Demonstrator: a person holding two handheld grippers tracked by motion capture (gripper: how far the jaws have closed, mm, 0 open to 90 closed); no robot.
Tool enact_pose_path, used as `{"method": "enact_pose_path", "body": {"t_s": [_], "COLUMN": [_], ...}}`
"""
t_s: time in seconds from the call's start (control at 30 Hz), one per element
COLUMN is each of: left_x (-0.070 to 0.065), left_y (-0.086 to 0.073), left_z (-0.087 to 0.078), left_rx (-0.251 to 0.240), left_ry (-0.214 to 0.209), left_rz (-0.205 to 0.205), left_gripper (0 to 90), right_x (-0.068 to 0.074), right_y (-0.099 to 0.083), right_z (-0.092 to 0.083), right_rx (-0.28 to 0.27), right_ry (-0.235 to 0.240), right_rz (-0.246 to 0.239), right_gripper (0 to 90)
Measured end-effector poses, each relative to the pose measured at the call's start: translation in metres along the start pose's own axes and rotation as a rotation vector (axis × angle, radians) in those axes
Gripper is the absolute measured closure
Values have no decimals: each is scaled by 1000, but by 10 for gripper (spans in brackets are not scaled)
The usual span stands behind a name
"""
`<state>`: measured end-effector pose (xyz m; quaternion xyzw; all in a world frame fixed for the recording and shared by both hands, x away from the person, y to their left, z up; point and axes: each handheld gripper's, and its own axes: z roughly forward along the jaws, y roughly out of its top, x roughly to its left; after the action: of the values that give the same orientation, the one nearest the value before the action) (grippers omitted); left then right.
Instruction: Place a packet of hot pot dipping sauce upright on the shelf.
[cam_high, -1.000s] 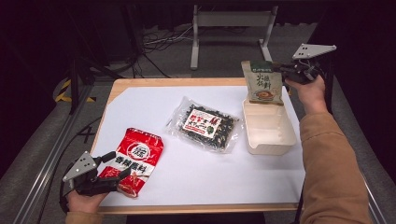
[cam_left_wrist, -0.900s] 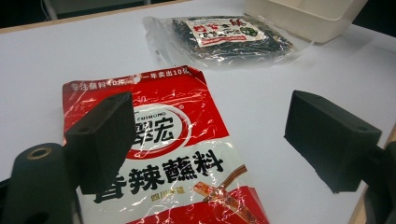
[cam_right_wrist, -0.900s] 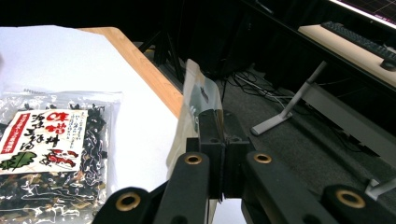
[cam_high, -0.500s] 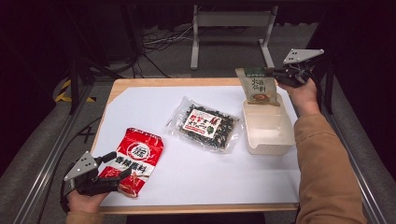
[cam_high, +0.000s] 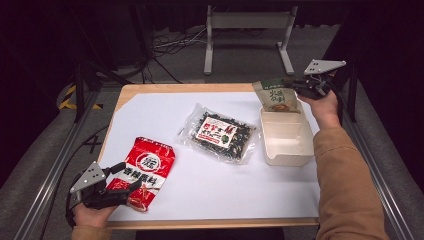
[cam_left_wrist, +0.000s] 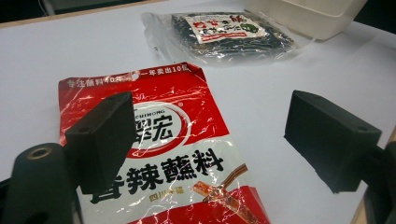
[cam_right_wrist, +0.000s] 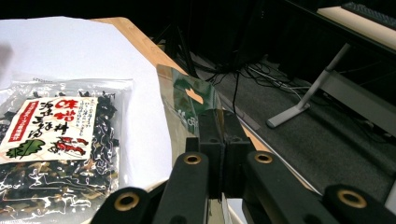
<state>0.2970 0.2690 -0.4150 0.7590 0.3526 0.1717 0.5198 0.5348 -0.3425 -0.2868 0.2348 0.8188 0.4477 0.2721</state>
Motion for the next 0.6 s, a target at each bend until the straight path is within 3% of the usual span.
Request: {"method": "enact_pose_path", "body": {"t_s": [0.37, 0.6], "left_x": [0, 1], "left_y": [1, 1], "left_z": [3, 3], "left_rx": [2, 5], "left_ry": [-6, -7], "left_rz": [-3, 2], "left_gripper": [168, 168], "right_x": [-9, -12], "right_y": [-27, -36], "right_z": [-12, -17], "right_rx": [9, 27], "right_ry": [-46, -68], "right_rz": [75, 96], "right_gripper": [883, 883]}}
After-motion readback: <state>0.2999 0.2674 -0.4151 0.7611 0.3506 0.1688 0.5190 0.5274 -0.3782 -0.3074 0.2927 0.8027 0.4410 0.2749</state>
